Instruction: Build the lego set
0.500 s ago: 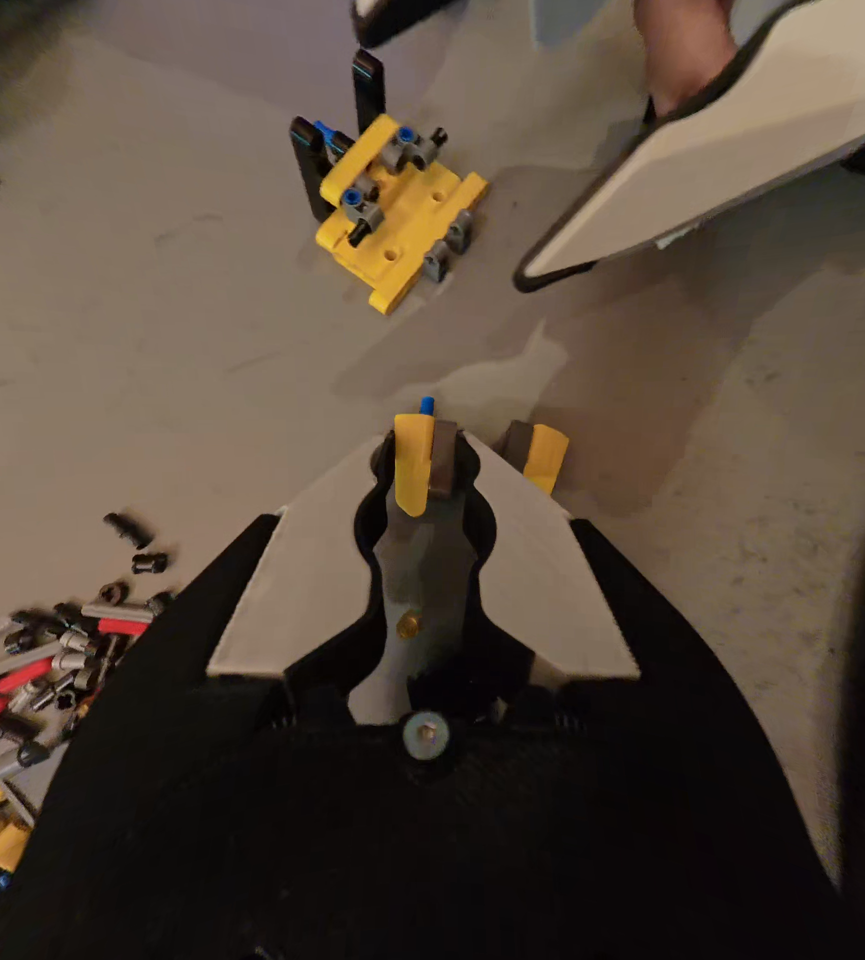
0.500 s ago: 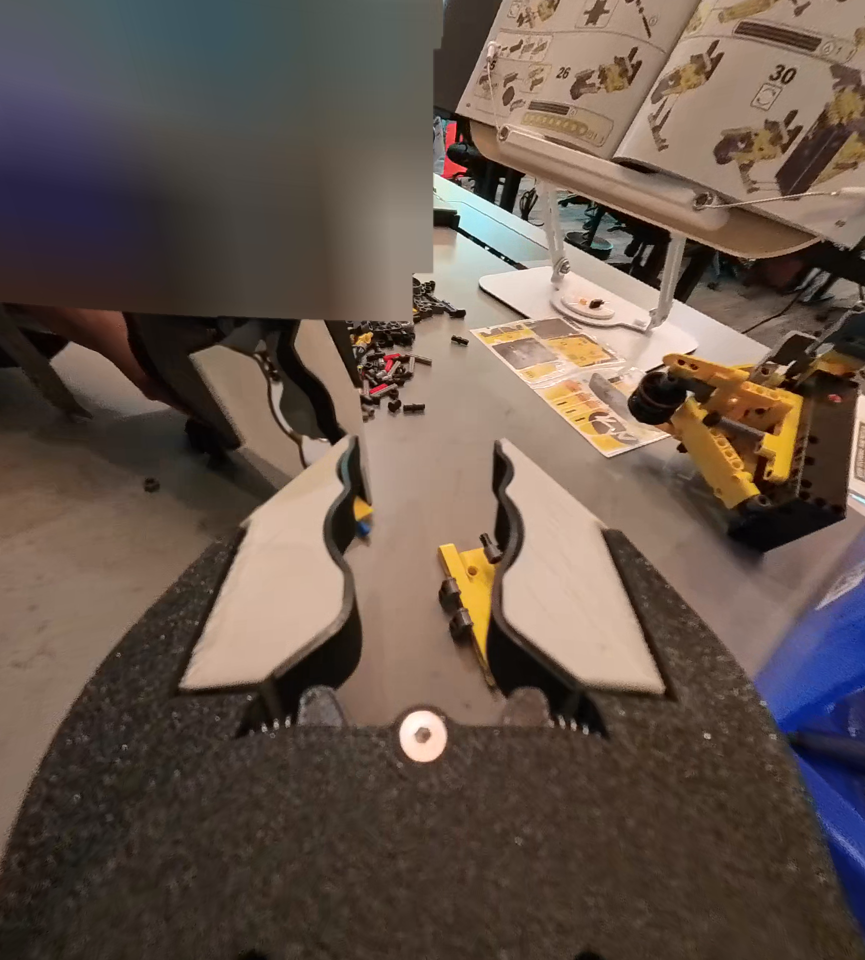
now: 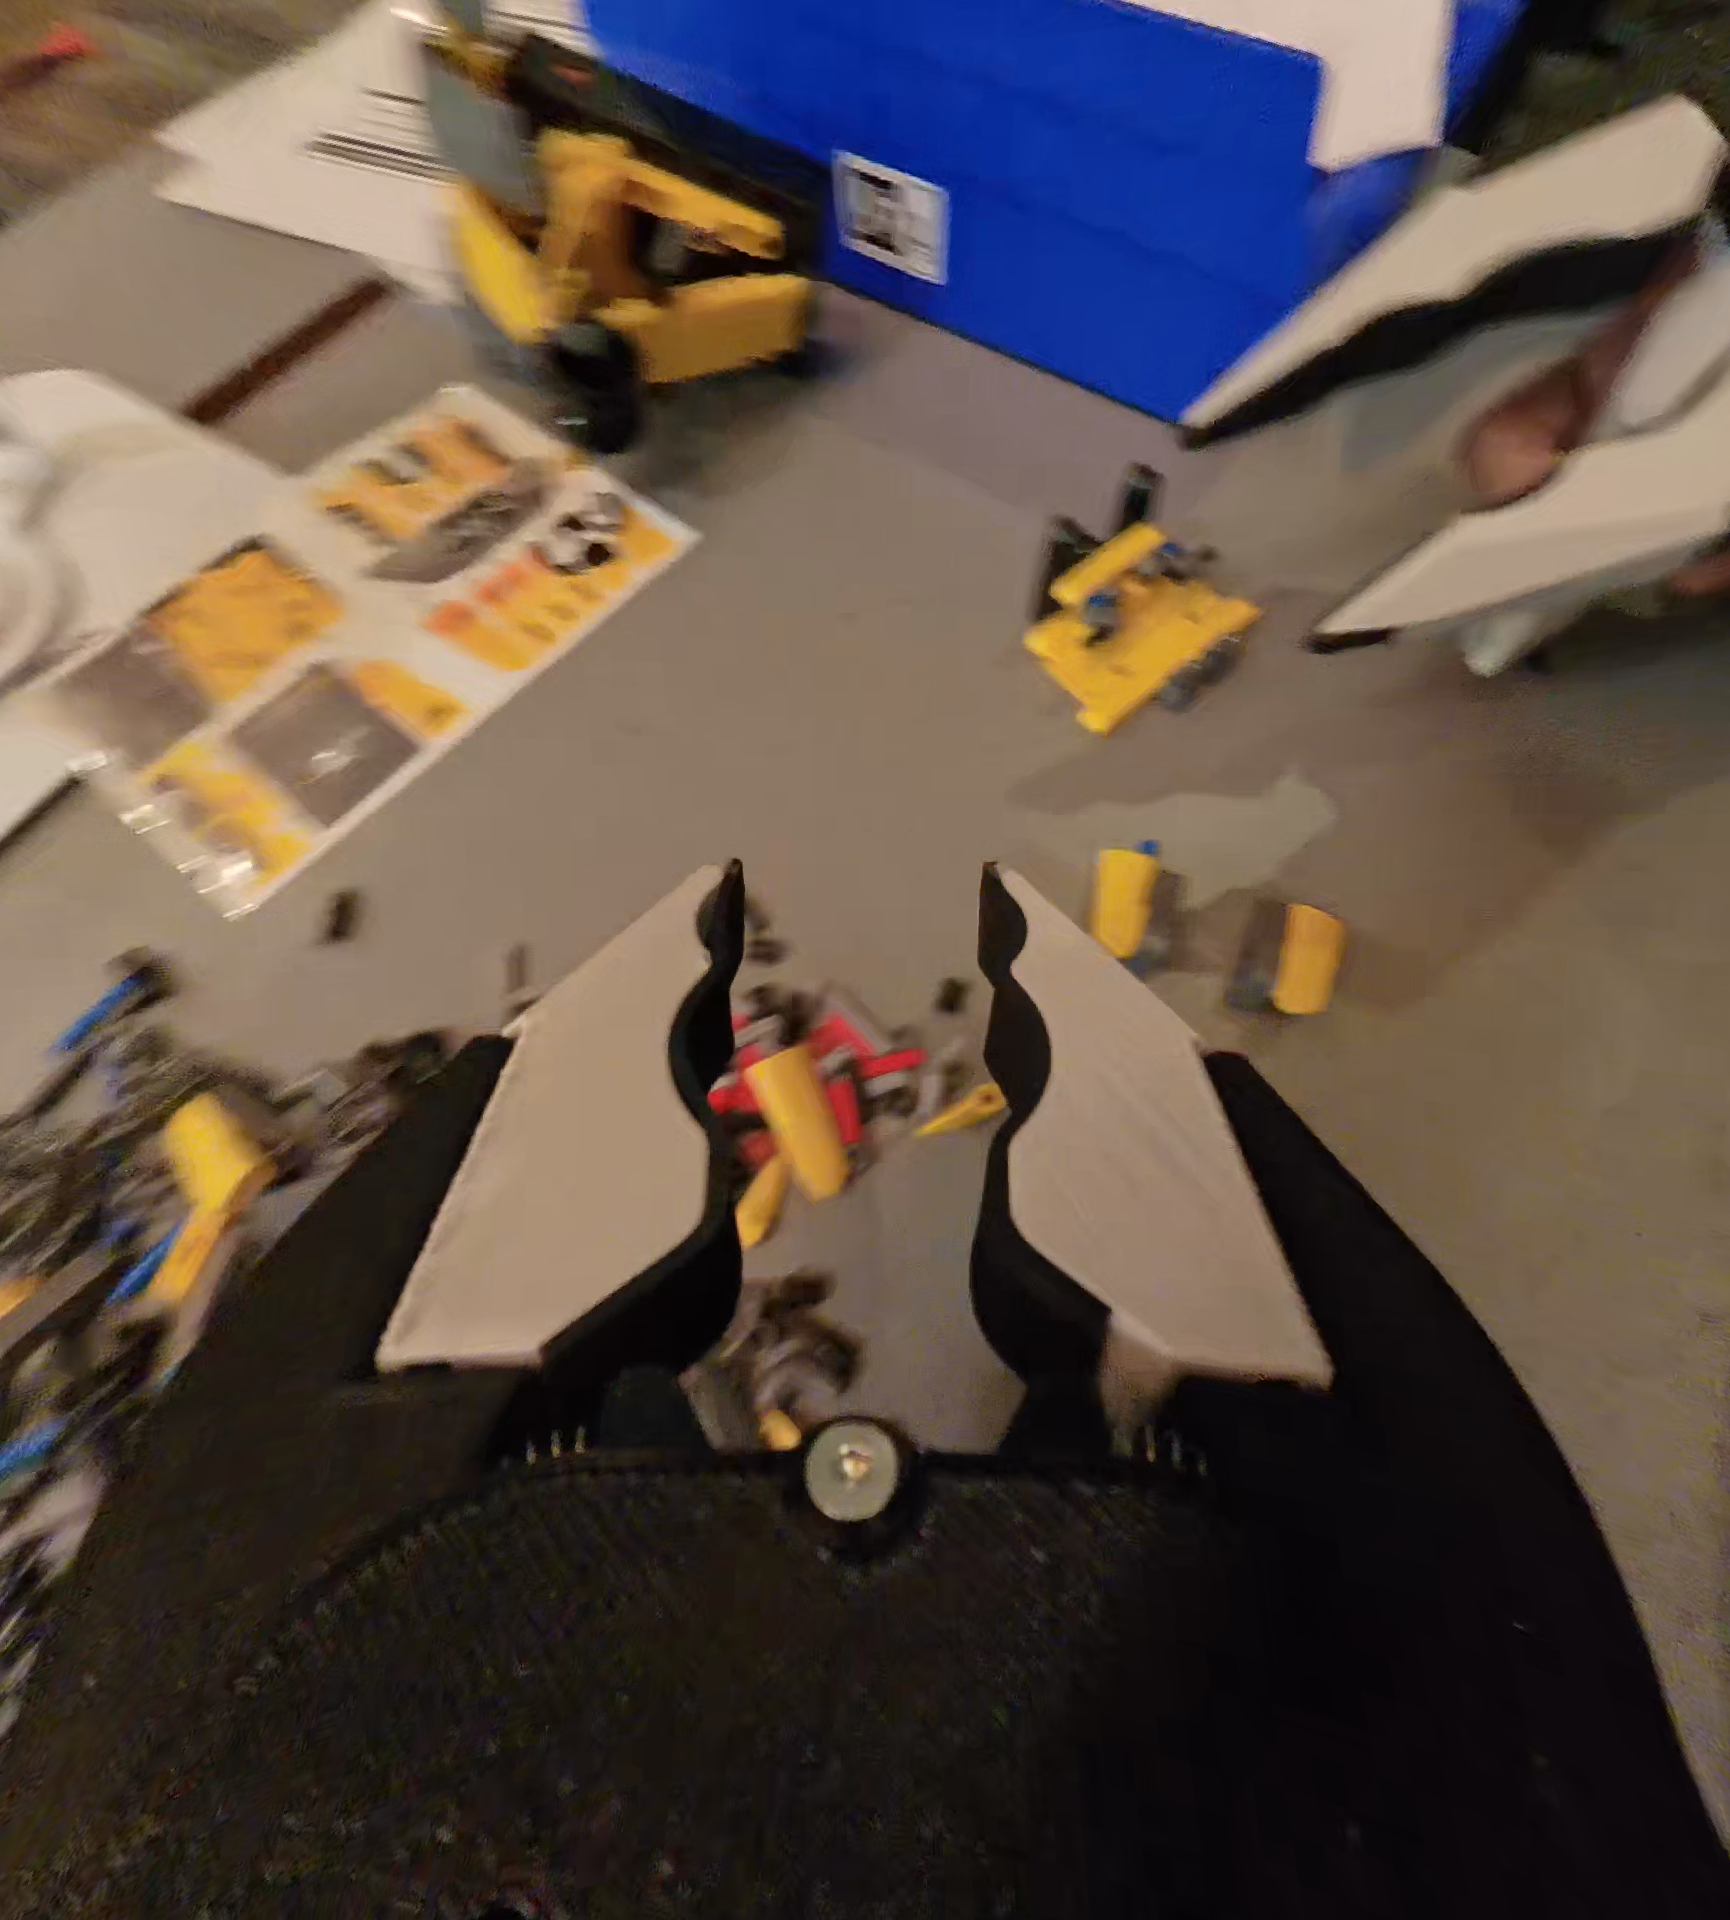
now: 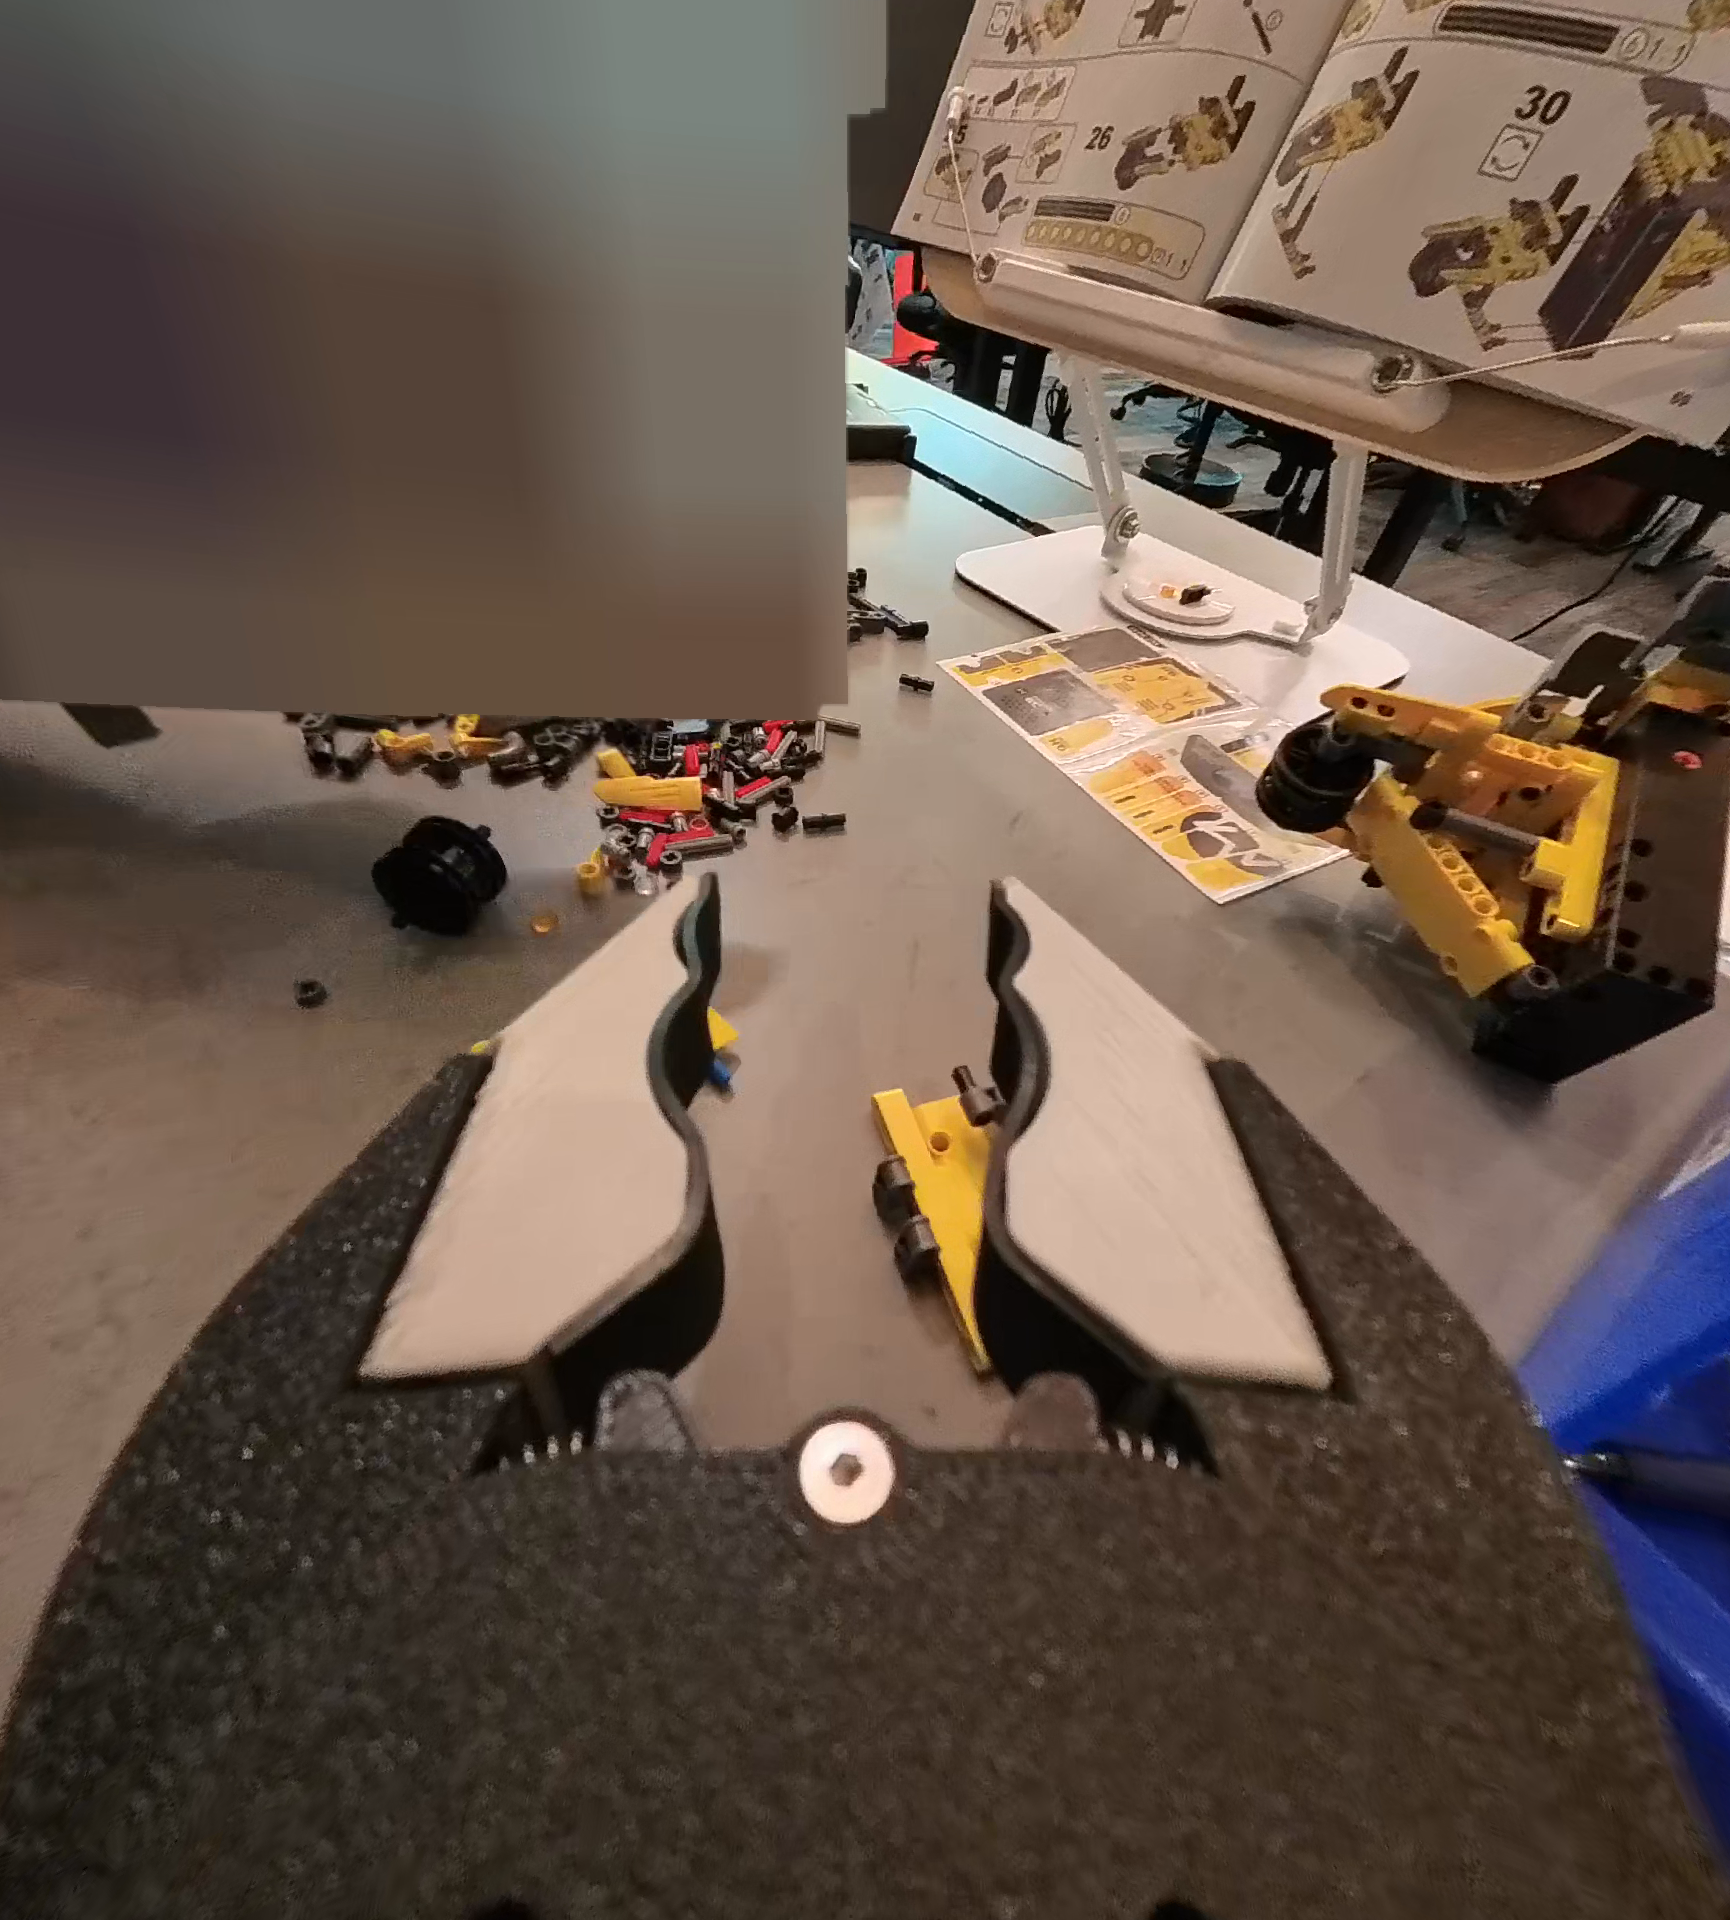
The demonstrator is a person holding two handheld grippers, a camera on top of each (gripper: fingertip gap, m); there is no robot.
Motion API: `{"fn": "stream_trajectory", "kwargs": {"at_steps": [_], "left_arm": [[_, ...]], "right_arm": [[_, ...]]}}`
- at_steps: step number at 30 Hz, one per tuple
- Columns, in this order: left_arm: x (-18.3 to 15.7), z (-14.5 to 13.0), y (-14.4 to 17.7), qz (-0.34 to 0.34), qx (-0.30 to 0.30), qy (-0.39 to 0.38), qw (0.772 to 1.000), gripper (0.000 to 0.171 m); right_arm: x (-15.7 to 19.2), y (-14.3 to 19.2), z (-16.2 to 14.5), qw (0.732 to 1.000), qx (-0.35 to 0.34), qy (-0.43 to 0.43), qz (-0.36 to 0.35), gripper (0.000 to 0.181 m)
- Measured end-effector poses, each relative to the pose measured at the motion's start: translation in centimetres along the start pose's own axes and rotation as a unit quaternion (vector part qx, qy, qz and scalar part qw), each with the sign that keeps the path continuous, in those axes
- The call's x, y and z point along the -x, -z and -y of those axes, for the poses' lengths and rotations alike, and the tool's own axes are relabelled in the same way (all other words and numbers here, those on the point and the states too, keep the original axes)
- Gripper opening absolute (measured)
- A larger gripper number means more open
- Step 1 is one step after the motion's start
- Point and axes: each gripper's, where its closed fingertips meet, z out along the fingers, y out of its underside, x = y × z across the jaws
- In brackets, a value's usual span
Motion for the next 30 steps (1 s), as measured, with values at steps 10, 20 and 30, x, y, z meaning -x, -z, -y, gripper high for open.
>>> {"fn": "stream_trajectory", "kwargs": {"at_steps": [10,20,30], "left_arm": [[9.4,-7.2,4.6,0.192,0.079,0.044,0.977,0.004],[9.4,-9.9,5.4,0.134,0.086,0.104,0.982,0.006],[9.8,-11.0,3.3,0.128,0.116,0.098,0.98,0.018]], "right_arm": [[0.0,-1.0,-1.2,0.999,0.042,0.008,-0.009,0.053],[-0.8,-0.9,-1.1,0.998,0.034,-0.055,0.017,0.051],[-0.9,-0.9,-1.0,0.997,0.032,-0.063,0.022,0.051]]}}
